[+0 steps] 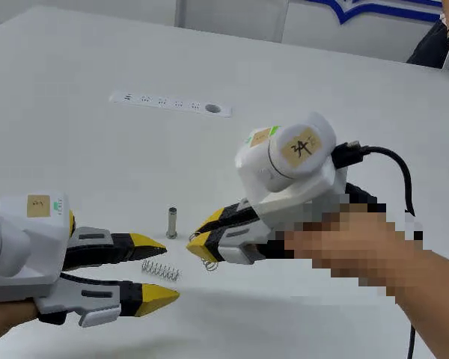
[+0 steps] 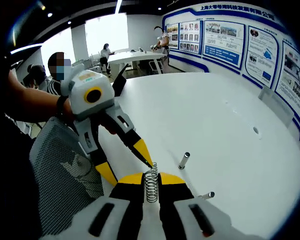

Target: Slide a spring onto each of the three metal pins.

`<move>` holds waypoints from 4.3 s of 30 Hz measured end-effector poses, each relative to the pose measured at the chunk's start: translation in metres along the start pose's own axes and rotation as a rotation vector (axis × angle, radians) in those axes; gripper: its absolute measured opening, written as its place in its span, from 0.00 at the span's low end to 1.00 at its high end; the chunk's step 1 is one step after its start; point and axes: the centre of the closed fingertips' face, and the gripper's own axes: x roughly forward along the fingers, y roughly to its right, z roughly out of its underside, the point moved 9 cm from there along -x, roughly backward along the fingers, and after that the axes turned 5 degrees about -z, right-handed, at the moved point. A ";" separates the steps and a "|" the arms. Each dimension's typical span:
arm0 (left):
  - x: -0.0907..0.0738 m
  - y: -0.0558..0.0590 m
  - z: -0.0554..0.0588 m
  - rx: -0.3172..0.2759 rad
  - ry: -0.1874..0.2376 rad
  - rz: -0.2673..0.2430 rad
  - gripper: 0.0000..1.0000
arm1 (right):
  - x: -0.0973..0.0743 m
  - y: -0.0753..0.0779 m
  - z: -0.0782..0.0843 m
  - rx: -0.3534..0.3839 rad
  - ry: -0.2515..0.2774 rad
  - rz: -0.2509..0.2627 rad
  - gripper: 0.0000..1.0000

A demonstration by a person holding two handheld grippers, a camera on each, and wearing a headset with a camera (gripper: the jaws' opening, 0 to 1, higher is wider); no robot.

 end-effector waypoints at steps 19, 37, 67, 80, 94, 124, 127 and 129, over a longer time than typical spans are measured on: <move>0.007 0.000 -0.017 -0.085 0.097 0.056 0.24 | 0.003 -0.017 -0.020 -0.023 0.087 -0.050 0.11; 0.002 -0.004 -0.016 -0.070 0.108 0.044 0.12 | -0.004 -0.015 -0.016 -0.024 0.068 -0.041 0.11; -0.020 -0.011 0.006 -0.089 0.063 -0.054 0.28 | -0.040 0.027 -0.001 0.009 0.035 0.114 0.11; -0.023 -0.011 0.011 -0.091 0.051 -0.083 0.35 | -0.047 0.063 0.012 0.098 0.078 0.238 0.11; -0.024 -0.011 0.015 -0.116 0.047 -0.097 0.38 | -0.023 0.083 0.032 0.151 0.042 0.241 0.11; -0.026 -0.016 0.017 -0.122 0.042 -0.105 0.36 | 0.016 0.092 0.074 0.163 -0.030 0.243 0.12; -0.027 -0.016 0.018 -0.123 0.040 -0.107 0.36 | 0.016 0.091 0.075 0.158 -0.034 0.245 0.14; -0.027 -0.015 0.018 -0.124 0.039 -0.107 0.36 | 0.013 0.090 0.075 0.159 -0.030 0.247 0.15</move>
